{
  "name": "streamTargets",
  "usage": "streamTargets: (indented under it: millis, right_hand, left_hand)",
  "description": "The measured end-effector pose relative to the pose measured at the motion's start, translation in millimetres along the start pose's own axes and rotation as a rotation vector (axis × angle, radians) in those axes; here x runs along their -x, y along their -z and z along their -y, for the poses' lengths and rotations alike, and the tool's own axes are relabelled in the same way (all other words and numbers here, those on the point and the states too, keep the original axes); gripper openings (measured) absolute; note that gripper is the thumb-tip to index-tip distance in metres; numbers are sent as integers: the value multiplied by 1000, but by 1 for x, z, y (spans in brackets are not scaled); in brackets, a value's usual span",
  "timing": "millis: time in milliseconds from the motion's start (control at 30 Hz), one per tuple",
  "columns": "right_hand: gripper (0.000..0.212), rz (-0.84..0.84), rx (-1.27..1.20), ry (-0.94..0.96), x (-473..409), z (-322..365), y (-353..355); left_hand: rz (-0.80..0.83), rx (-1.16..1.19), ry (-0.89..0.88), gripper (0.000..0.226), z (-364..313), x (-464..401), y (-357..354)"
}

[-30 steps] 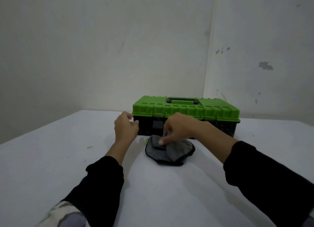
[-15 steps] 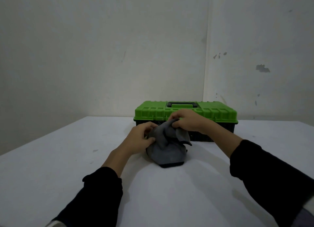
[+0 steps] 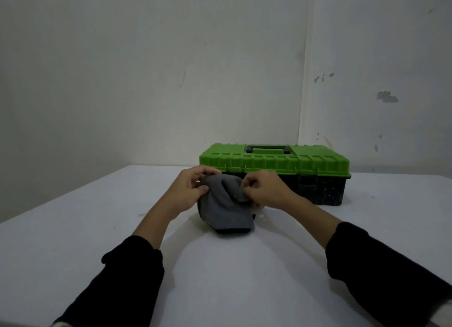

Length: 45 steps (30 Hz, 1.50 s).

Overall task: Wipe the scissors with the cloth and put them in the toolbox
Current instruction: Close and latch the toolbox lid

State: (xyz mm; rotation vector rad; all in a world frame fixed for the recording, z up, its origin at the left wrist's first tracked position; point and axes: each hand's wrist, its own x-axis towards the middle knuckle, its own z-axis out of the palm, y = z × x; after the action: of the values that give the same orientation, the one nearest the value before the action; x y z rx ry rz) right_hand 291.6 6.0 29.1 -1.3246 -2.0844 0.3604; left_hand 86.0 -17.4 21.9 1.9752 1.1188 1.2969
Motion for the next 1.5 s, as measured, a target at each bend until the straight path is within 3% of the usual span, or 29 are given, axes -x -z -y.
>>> streamTargets:
  millis: [100,233,367,500,600,833,933,1000,1167,1267,1333,1400,1500]
  right_hand:
    - [19,71,-489,-235,2,10,-3]
    - [31,155,-593,-183,-1,19,0]
    - [19,-85,-528,-96,-14,29,-7]
    - [16,-195,-270,18,-30,55,-3]
    - [25,-112,-68,83,-44,86,6]
    - [16,102,-111,74,-76,132,4]
    - [27,249,-142,70,-84,142,2]
    - [30,255,-28,86,-89,149,-1]
    - [18,-48,300,206,-110,153,-34]
    - [6,-330,337,288,-121,145,-62]
    - [8,-418,321,355,-122,138,-79]
    - [14,-368,372,368,-118,124,-100]
    - [27,-36,479,209,-102,98,-139]
  left_hand:
    - [-38,-13,4,40,3,4,3]
    - [-91,-27,13,34,1,4,12]
    - [-145,-150,17,27,0,3,26]
    - [-193,-313,4,24,-2,4,50]
    - [-190,-408,-18,18,-5,6,73]
    - [-214,-517,-87,16,-7,7,118]
    - [-186,-480,-81,20,1,6,130]
    - [-171,-467,-82,26,7,2,139]
    - [-207,-578,-107,40,27,-20,150]
    - [-382,-711,-178,33,50,-44,142]
    - [-479,-784,-199,27,63,-58,135]
    - [-480,-788,-161,25,83,-62,132]
    - [-223,-760,-91,23,115,-47,127]
